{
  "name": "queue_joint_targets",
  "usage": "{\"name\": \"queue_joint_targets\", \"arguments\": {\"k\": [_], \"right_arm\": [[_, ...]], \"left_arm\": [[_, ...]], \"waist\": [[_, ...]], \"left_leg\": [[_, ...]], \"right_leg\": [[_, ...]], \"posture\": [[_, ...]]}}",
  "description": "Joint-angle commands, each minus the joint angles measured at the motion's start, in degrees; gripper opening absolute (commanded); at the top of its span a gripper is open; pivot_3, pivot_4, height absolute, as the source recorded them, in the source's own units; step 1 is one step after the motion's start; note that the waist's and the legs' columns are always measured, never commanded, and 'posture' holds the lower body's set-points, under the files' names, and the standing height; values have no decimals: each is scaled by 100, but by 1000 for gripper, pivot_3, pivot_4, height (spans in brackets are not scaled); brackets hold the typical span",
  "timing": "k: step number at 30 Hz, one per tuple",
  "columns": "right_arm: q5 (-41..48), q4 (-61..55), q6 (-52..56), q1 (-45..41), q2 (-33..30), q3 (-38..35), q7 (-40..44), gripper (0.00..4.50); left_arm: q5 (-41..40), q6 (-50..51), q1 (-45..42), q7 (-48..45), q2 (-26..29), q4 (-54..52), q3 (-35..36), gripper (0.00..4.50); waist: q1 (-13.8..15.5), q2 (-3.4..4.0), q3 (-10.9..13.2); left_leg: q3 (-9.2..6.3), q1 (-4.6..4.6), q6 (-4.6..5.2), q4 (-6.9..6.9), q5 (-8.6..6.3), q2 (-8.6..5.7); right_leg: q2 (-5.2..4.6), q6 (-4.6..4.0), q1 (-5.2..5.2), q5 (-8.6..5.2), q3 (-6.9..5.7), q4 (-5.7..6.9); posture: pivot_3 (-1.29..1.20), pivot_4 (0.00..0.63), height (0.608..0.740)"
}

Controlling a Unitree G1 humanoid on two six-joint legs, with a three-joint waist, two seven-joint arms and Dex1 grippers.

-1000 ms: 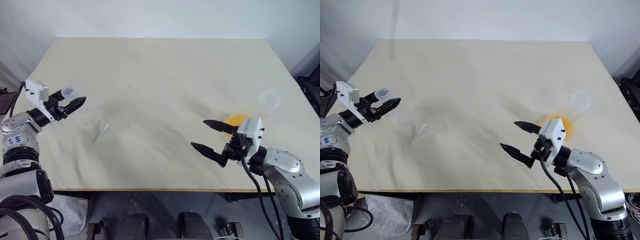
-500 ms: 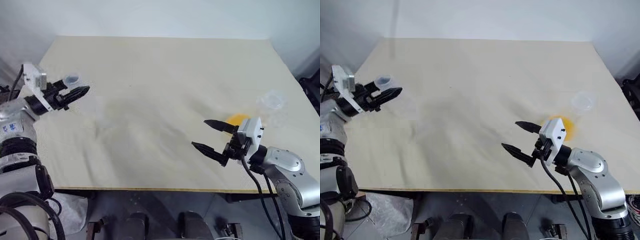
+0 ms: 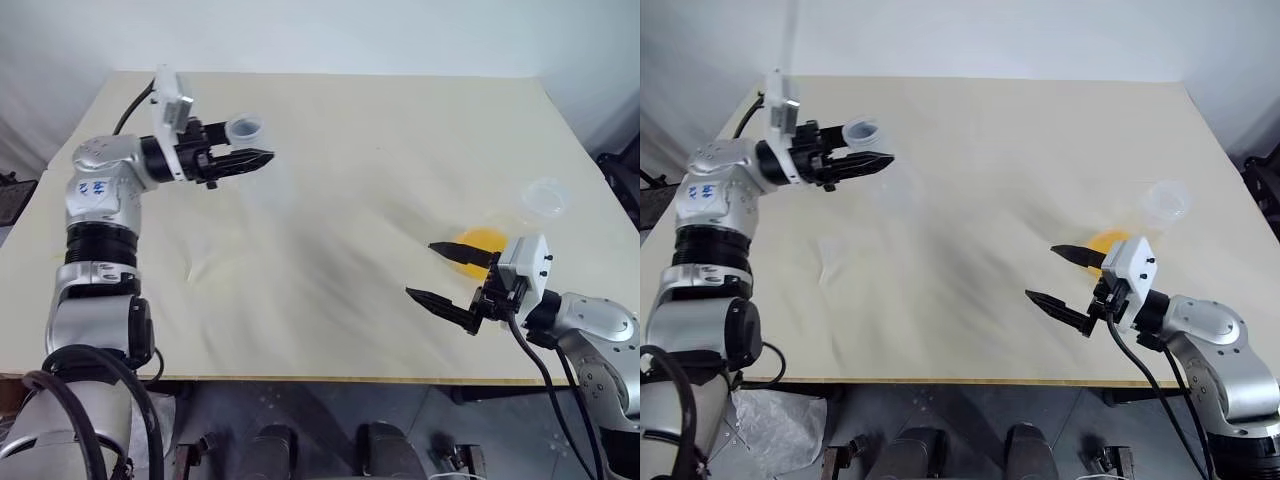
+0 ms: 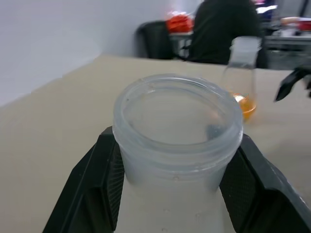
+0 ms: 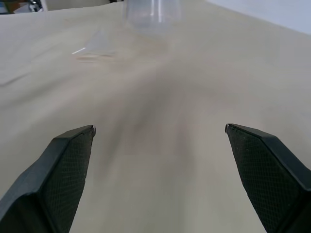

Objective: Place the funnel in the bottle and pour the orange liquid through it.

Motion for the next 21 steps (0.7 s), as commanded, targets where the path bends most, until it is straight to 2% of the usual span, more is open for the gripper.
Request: {"name": "queue_joint_targets", "arguments": {"k": [1,6,13,21], "right_arm": [[37,-330,-119,186,21,-233,-121,4500],[100,-587,-117,566,6,-432,-236,4500],[77,-663,-201,1091,-32,-804,-225,4500],[41,-773,-278,1299,3,-888,-330,4500]], "left_arm": [[-121,186,-91,-188,-327,-437,-210,2313],[-164,640,290,-257,-878,-1125,-594,2313],[175,637,854,48,-1410,-1668,-1254,2313],[729,-91,823,649,-1883,-1267,-1630,2313]], "waist": [[-4,0,0],[-12,0,0],[21,0,0],[95,0,0]], "left_leg": [[0,0,0,0,0,0],[6,-2,1,1,0,-4],[8,-3,0,13,2,3],[6,-4,3,28,1,2]], "right_leg": [[0,0,0,0,0,0],[0,0,-3,0,3,0],[4,0,1,0,6,-2],[4,0,11,0,5,-9]], "posture": [[0,150,740],[0,150,740],[0,150,740],[0,150,740]]}}
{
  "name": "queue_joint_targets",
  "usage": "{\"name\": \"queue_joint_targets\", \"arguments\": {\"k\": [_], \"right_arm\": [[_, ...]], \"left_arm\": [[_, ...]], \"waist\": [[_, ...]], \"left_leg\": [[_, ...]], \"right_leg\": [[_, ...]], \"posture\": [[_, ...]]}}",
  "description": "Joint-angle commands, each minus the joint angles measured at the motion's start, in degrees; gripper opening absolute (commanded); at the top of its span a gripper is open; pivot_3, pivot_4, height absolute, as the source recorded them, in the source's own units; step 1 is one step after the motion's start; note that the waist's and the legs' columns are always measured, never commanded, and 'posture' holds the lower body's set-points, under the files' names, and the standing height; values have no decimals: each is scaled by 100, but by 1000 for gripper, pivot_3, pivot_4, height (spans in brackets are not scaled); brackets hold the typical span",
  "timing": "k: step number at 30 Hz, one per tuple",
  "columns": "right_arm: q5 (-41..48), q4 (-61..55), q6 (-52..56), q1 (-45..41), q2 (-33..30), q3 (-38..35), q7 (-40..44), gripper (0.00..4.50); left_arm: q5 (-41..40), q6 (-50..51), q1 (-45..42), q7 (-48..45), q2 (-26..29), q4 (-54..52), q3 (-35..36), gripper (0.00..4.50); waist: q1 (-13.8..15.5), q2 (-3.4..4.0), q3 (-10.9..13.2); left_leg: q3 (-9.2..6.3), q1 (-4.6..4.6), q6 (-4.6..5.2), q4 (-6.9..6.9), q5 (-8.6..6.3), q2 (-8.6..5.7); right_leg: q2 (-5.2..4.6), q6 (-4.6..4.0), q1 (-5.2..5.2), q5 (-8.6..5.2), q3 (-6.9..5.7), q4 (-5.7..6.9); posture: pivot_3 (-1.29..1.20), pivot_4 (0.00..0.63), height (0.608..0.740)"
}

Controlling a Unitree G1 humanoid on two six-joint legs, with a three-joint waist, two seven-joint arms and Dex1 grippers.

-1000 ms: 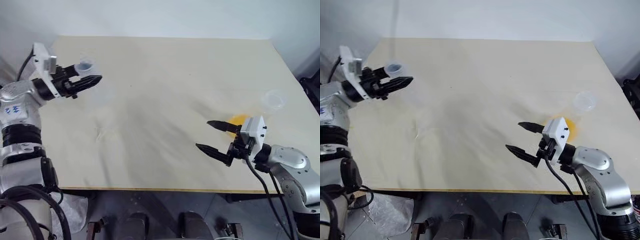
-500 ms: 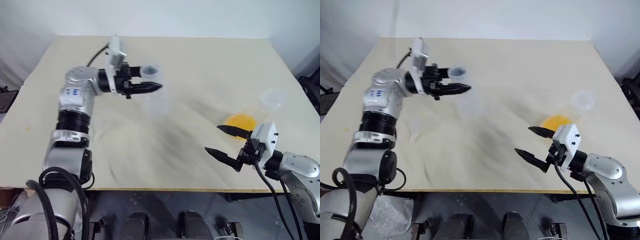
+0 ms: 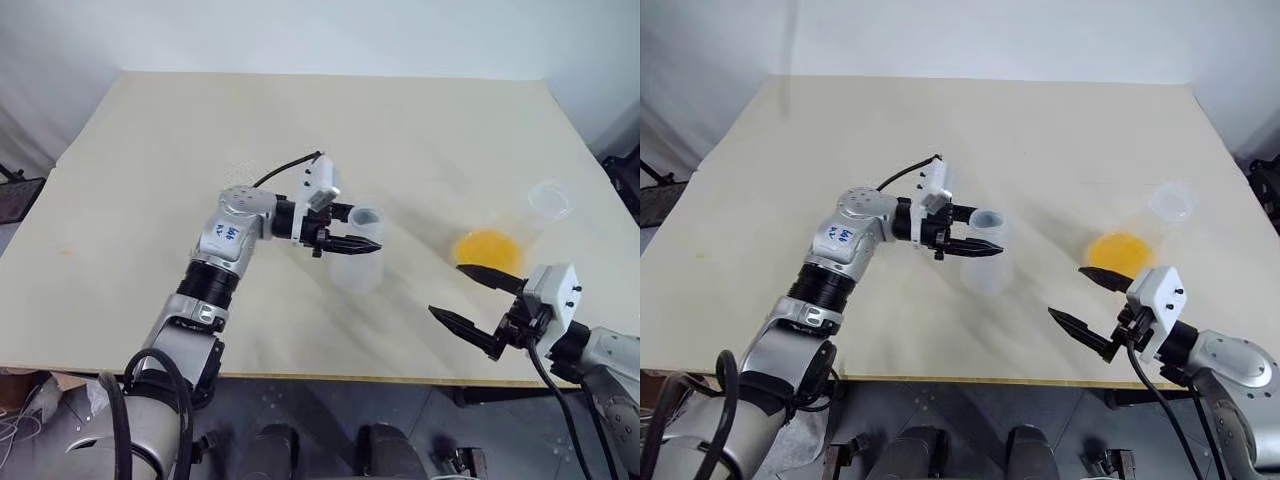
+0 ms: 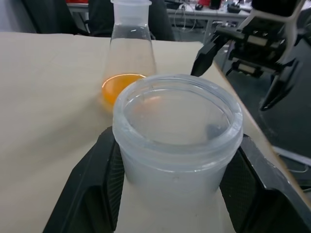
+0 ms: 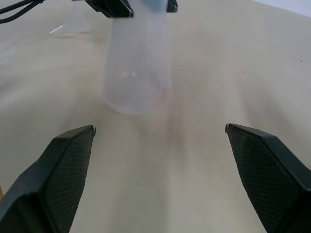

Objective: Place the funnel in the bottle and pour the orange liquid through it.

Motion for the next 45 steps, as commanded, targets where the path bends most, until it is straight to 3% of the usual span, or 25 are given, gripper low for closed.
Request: {"name": "queue_joint_targets", "arguments": {"k": [1,12,19,39,45], "right_arm": [[37,-303,-124,48,-2,-200,-60,4500],[41,-465,-140,218,10,-245,-225,4500],[75,-435,-91,125,-74,-282,-212,4500],[72,88,-13,-515,-381,-181,200,4500],[113,274,48,-752,-504,-71,443,4500]], "left_arm": [[276,-510,-158,239,-141,185,-114,2313],[367,-723,-175,257,-405,460,-161,2313],[147,-319,-201,185,-448,220,-20,4476],[-614,842,456,-414,905,-1454,369,4476],[-836,1122,735,32,1584,-1861,1082,4476]], "waist": [[2,0,0],[54,0,0],[46,0,0],[41,1,-1],[-8,2,-1]], "left_leg": [[1,0,0,0,0,-1],[-1,0,3,4,-2,-12],[-1,0,4,5,-2,-19],[-8,2,4,11,-3,-1],[-8,2,5,10,-3,4]], "right_leg": [[0,0,0,0,0,0],[-3,1,4,0,-1,-2],[-1,1,5,0,-1,-1],[-1,1,11,0,-1,-2],[2,0,10,0,-1,-2]], "posture": [[0,150,740],[0,150,740],[0,150,740],[0,150,740],[0,150,740]]}}
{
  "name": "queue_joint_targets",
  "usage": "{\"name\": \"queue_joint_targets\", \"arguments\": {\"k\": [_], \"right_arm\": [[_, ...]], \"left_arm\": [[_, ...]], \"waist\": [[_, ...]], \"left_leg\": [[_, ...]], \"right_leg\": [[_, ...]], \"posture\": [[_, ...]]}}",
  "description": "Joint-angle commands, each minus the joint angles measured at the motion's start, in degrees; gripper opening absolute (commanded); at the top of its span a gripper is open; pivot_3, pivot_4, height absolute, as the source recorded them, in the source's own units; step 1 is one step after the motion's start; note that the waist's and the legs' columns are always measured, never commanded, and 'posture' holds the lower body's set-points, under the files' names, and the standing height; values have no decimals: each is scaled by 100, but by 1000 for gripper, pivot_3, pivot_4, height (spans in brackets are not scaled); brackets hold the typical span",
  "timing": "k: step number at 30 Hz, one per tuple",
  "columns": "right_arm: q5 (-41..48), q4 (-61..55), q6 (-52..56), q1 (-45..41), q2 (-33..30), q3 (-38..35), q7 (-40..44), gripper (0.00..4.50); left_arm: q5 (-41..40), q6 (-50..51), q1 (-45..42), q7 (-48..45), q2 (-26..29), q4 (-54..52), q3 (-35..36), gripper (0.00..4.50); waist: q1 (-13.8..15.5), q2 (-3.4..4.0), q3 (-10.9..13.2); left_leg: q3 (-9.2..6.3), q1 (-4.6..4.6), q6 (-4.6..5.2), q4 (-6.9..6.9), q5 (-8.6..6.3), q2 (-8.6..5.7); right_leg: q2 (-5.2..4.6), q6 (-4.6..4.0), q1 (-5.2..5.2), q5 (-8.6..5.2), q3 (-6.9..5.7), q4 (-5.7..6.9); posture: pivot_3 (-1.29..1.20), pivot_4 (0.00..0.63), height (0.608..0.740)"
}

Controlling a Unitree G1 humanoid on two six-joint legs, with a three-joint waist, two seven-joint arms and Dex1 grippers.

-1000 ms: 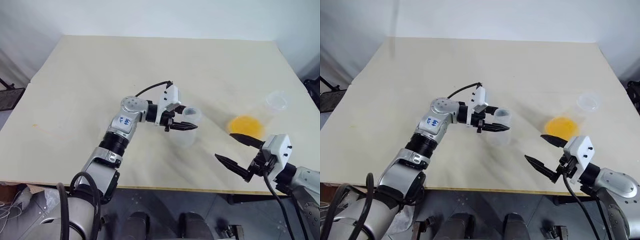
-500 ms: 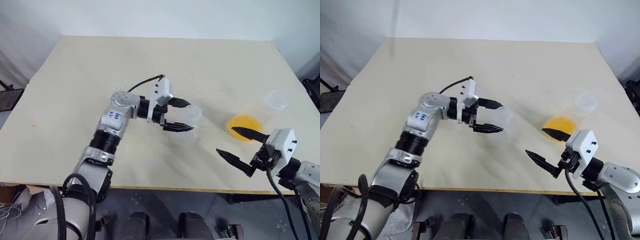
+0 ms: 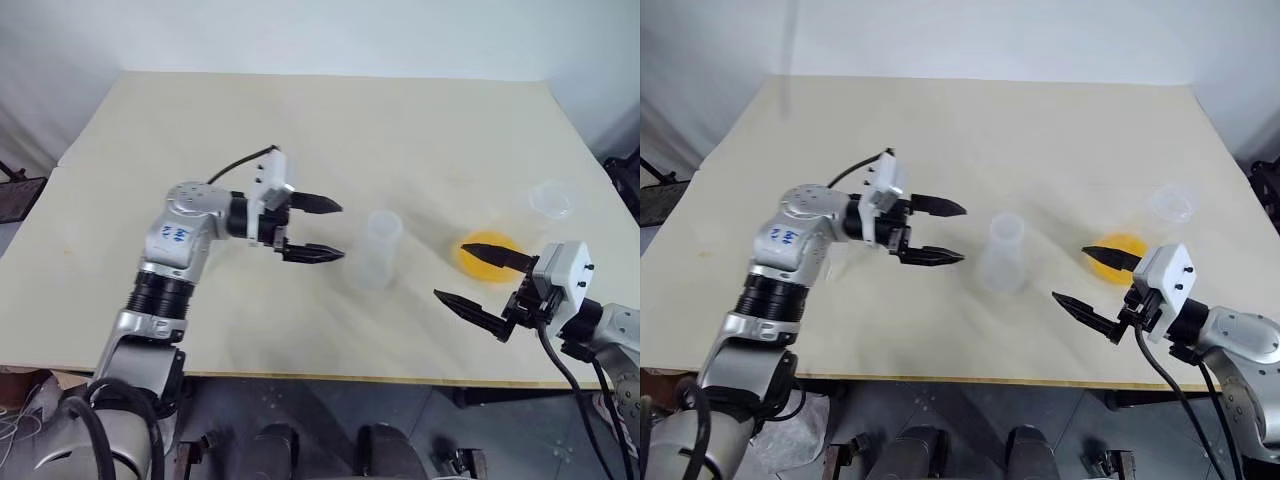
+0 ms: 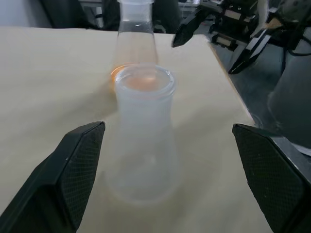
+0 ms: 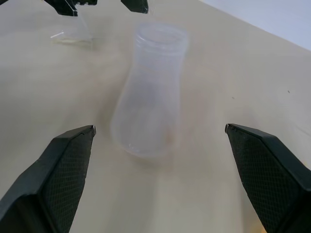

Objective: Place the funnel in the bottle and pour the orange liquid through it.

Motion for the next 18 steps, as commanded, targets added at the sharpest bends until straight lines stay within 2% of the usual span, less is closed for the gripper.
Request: {"name": "queue_joint_targets", "arguments": {"k": [1,10,13,15,18], "right_arm": [[146,-59,72,-59,-119,-17,169,4500],[273,41,235,-192,-194,55,490,4500],[310,172,252,-334,-186,159,634,4500],[355,303,244,-493,-185,267,808,4500],[372,412,210,-619,-182,354,986,4500]], "left_arm": [[-301,270,161,447,321,-563,621,4476],[-755,1000,1872,1864,1052,-2057,2177,4476],[-961,1218,2947,2123,1194,-2564,2908,4476],[-1061,1071,4062,2041,1149,-2947,3532,4476],[-1219,942,4919,2119,1086,-3215,4050,4476]], "waist": [[-18,0,0],[-78,2,-1],[-115,4,-2],[-126,5,-2],[-96,5,-2]], "left_leg": [[0,0,0,0,0,3],[-5,4,0,0,0,5],[-1,9,-1,-8,-1,6],[-2,21,-1,-23,-1,9],[5,30,-3,-42,-1,18]], "right_leg": [[1,0,-1,0,0,1],[-4,0,5,0,6,-1],[-5,0,6,0,14,-11],[-4,0,13,0,15,-21],[-5,-1,18,0,20,-42]], "posture": [[0,150,740],[0,150,740],[0,150,740],[0,150,740],[0,150,740]]}}
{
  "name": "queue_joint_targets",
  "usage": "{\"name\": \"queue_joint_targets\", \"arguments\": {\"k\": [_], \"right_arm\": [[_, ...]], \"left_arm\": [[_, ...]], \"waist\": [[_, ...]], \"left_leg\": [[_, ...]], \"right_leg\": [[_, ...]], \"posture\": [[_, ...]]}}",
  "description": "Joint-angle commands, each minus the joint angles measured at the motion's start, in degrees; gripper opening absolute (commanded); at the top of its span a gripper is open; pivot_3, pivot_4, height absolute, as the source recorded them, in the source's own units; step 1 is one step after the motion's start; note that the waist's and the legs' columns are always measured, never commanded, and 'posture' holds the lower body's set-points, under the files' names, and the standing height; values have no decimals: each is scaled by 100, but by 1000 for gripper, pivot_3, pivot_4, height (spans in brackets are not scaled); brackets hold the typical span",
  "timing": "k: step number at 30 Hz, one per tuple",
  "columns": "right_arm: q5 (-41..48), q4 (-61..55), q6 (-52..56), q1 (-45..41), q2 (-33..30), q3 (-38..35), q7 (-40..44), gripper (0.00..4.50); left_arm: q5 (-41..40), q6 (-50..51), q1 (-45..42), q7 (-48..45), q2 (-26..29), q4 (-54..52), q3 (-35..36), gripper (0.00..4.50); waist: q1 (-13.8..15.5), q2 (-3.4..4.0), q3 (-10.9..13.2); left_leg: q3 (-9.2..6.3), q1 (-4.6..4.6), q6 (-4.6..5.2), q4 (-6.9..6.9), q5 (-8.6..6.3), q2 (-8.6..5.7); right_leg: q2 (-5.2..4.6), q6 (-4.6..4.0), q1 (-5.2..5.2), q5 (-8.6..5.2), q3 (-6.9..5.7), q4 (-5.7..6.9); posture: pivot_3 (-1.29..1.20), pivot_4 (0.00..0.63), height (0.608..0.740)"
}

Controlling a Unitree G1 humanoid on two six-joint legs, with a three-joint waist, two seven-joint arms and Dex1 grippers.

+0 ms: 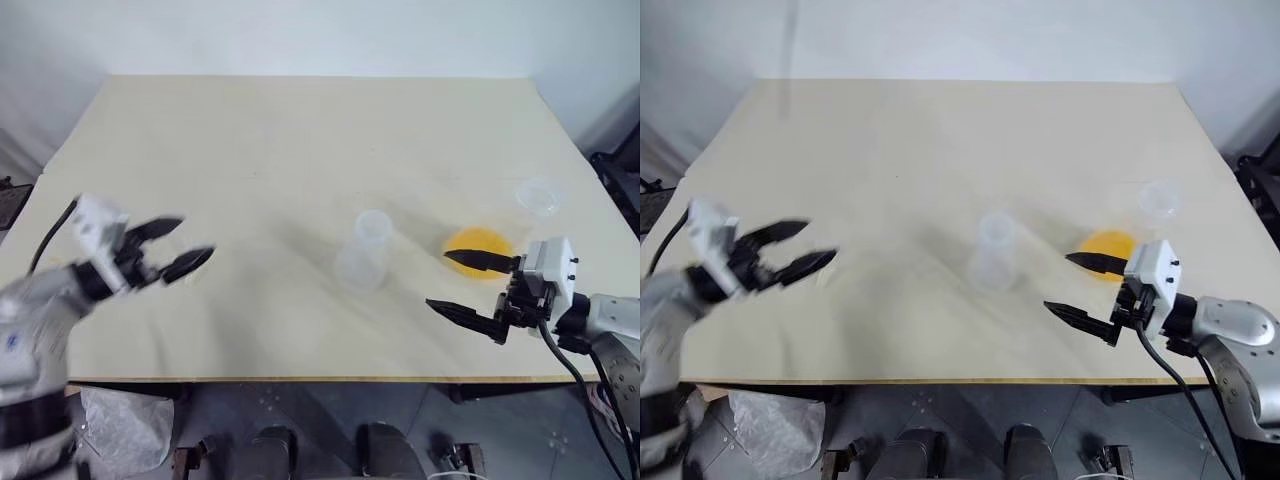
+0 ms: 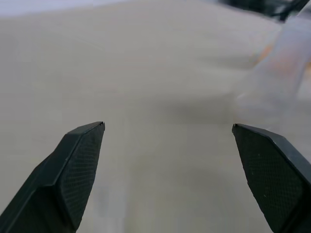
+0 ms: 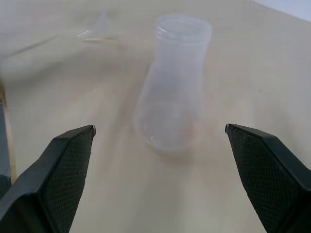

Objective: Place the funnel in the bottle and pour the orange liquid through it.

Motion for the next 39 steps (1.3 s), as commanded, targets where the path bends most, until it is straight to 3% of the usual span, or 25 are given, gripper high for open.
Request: {"name": "queue_joint_targets", "arguments": {"k": [1,7,13,18,24,39], "right_arm": [[128,18,-55,-144,-69,27,225,4500],[205,-139,56,-469,-24,268,333,4500],[180,-142,86,-823,115,502,241,4500],[132,-151,43,-934,216,685,190,4500],[90,-355,14,-817,309,659,-28,4500],[124,-763,12,-361,318,502,-406,4500]], "left_arm": [[-307,-195,511,128,-8,-466,691,4476],[-414,-436,1355,137,118,-283,1566,4476],[-373,-546,1276,59,433,177,1353,4476],[-222,87,359,159,1125,682,285,4476],[-198,1640,-673,494,1810,891,-844,4476],[199,3832,-2888,896,2289,636,-3300,4476]], "waist": [[62,-1,0],[164,2,0],[165,3,0],[184,4,0],[50,4,0],[31,4,1]], "left_leg": [[-3,-3,-2,3,0,4],[-15,-5,-5,3,2,1],[-13,-3,-7,-2,2,3],[-15,-3,-7,-2,2,1],[-10,-5,-6,-25,1,-1],[-3,-5,-7,-11,3,-7]], "right_leg": [[2,-1,1,0,1,-8],[-5,-4,17,0,16,-57],[-3,-5,13,0,13,-54],[-4,-5,12,0,13,-50],[-2,-6,0,1,12,-35],[5,-6,-13,1,5,9]], "posture": [[0,150,740],[0,150,740],[0,150,740],[0,150,740],[0,150,740],[0,150,740]]}}
